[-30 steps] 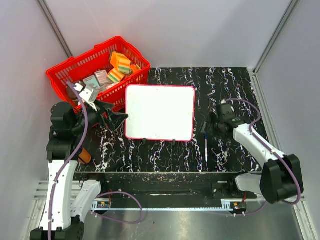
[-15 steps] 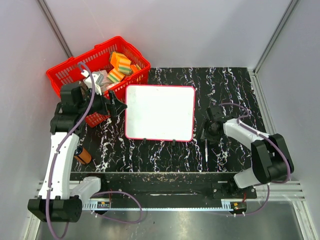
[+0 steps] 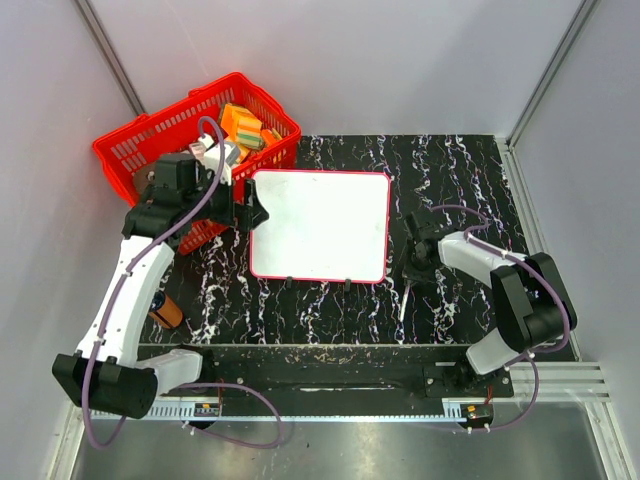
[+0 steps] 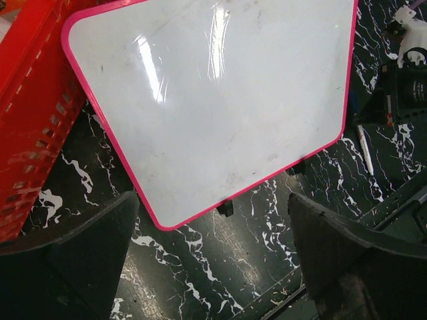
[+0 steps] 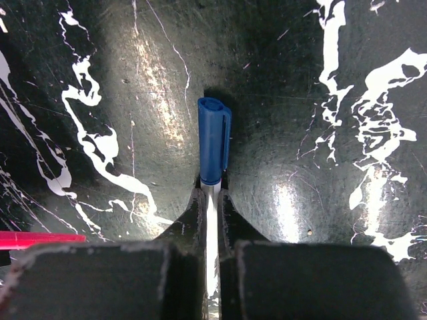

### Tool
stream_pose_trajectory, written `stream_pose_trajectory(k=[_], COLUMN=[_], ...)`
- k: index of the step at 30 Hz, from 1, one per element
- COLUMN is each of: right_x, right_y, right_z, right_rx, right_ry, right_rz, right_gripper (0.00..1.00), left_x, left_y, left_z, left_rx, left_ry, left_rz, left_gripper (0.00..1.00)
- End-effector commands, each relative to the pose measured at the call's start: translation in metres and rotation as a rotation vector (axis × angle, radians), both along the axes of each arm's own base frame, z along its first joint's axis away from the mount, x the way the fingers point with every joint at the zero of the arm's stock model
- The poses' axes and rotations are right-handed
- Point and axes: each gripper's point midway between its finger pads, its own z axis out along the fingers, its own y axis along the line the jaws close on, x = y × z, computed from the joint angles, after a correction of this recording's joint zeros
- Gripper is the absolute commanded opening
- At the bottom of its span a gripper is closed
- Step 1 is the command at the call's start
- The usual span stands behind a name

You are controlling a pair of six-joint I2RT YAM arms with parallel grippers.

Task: Write a sentence on the whiteboard
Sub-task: Pick up the whiteboard marker from the center of the board, then pass from the right arm to the left

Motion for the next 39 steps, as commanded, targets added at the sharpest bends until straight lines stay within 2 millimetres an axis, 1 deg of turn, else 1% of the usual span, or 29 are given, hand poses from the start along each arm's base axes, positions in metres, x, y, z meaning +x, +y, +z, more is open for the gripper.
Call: stream_pose_trajectory(k=[1, 2, 5, 6, 8, 9, 11, 12, 14, 15, 16, 17, 18, 19, 21, 22, 24, 25, 26, 28, 29, 30, 31, 32, 34, 35, 36, 37, 39], right_x=[0.000, -0.001, 0.005, 0.009, 0.010, 0.011, 0.009, 0.007, 0.004, -0.001, -0.002, -0.003, -0.007, -0.004, -0.005, -0.003, 0.004, 0.005, 0.013, 0.019, 0.019, 0.023, 0.023, 0.022, 0.021, 0.025, 0.017, 0.015, 0.009], right_y=[0.003, 0.002, -0.002, -0.002, -0.010, -0.012, -0.018, -0.018, -0.013, -0.012, -0.006, -0.002, 0.002, 0.014, 0.027, 0.040, 0.055, 0.067, 0.078, 0.093, 0.112, 0.118, 0.127, 0.147, 0.162, 0.172, 0.184, 0.189, 0.206], right_z=[-0.012, -0.011, 0.012, 0.031, 0.054, 0.080, 0.109, 0.136, 0.166, 0.188, 0.202, 0.215, 0.233, 0.254, 0.273, 0.294, 0.306, 0.325, 0.322, 0.351, 0.349, 0.357, 0.370, 0.365, 0.384, 0.381, 0.389, 0.397, 0.401], right_rx=[-0.005, -0.008, -0.005, 0.012, 0.002, 0.026, 0.043, 0.088, 0.164, 0.212, 0.263, 0.305, 0.360, 0.442, 0.546, 0.633, 0.700, 0.768, 0.779, 0.826, 0.840, 0.837, 0.841, 0.850, 0.887, 0.889, 0.921, 0.932, 0.954], right_ry=[-0.001, -0.007, -0.087, -0.152, -0.216, -0.298, -0.374, -0.462, -0.548, -0.618, -0.659, -0.702, -0.769, -0.843, -0.922, -0.987, -1.011, -1.053, -1.030, -1.113, -1.095, -1.123, -1.151, -1.123, -1.171, -1.164, -1.181, -1.199, -1.197], right_rz=[0.011, 0.008, -0.014, -0.021, -0.063, -0.077, -0.123, -0.131, -0.135, -0.131, -0.112, -0.101, -0.084, -0.044, 0.001, 0.045, 0.094, 0.138, 0.158, 0.207, 0.246, 0.241, 0.268, 0.301, 0.316, 0.322, 0.342, 0.349, 0.369], right_gripper=[0.00, 0.00, 0.00, 0.00, 0.00, 0.00, 0.00, 0.00, 0.00, 0.00, 0.00, 0.00, 0.00, 0.00, 0.00, 0.00, 0.00, 0.00, 0.00, 0.00, 0.00, 0.00, 0.00, 0.00, 0.00, 0.00, 0.00, 0.00, 0.00], left_x=[0.000, -0.003, -0.011, -0.014, -0.022, -0.025, -0.031, -0.034, -0.040, -0.042, -0.042, -0.048, -0.051, -0.054, -0.064, -0.065, -0.072, -0.074, -0.077, -0.078, -0.080, -0.082, -0.083, -0.085, -0.083, -0.080, -0.077, -0.075, -0.071], left_y=[-0.003, -0.005, -0.011, -0.013, -0.020, -0.024, -0.033, -0.037, -0.049, -0.054, -0.058, -0.068, -0.073, -0.078, -0.091, -0.094, -0.104, -0.107, -0.111, -0.117, -0.121, -0.123, -0.125, -0.128, -0.129, -0.130, -0.130, -0.130, -0.129], left_z=[0.017, 0.020, 0.023, 0.023, 0.023, 0.024, 0.024, 0.025, 0.030, 0.031, 0.034, 0.036, 0.038, 0.040, 0.048, 0.048, 0.055, 0.055, 0.058, 0.058, 0.061, 0.063, 0.063, 0.067, 0.066, 0.065, 0.063, 0.061, 0.055], left_rx=[0.011, 0.004, -0.019, -0.020, -0.016, -0.015, -0.016, -0.025, -0.052, -0.062, -0.072, -0.093, -0.110, -0.128, -0.179, -0.192, -0.257, -0.274, -0.301, -0.330, -0.351, -0.368, -0.381, -0.400, -0.404, -0.397, -0.393, -0.389, -0.375], left_ry=[-0.063, -0.070, -0.082, -0.086, -0.087, -0.092, -0.087, -0.080, -0.070, -0.063, -0.063, -0.053, -0.049, -0.044, -0.048, -0.044, -0.019, -0.007, -0.010, 0.019, 0.018, 0.027, 0.033, 0.023, 0.034, 0.032, 0.035, 0.038, 0.042], left_rz=[-0.032, -0.039, -0.073, -0.091, -0.127, -0.145, -0.183, -0.206, -0.260, -0.276, -0.293, -0.337, -0.365, -0.390, -0.466, -0.489, -0.535, -0.559, -0.592, -0.619, -0.650, -0.666, -0.684, -0.713, -0.703, -0.691, -0.680, -0.674, -0.651], left_gripper=[0.99, 0.99, 0.99, 0.99, 0.99, 0.99, 0.99, 0.99, 0.99, 0.99, 0.99, 0.99, 0.99, 0.99, 0.99, 0.99, 0.99, 0.99, 0.99, 0.99, 0.99, 0.99, 0.99, 0.99, 0.99, 0.99, 0.99, 0.99, 0.99])
